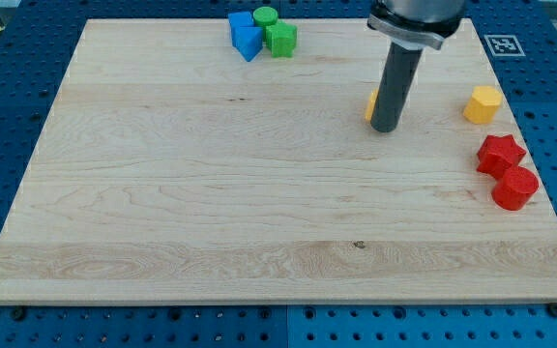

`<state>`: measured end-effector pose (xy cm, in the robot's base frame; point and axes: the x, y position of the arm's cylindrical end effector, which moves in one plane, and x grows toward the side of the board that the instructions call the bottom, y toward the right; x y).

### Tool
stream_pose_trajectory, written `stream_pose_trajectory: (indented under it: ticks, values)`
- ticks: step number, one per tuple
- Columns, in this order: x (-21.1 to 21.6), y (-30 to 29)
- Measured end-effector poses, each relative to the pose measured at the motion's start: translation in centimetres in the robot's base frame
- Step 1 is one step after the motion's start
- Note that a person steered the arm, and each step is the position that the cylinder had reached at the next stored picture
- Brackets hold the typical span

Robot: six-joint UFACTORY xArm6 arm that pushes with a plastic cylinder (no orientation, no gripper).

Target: Place the yellow heart towards top of the board

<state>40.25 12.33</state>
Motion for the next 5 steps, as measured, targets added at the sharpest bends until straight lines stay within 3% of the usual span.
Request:
stream_pose_trajectory:
  ticks: [3,5]
  values:
    - [-2.5,2.8]
    - [-5.0,-0.9]
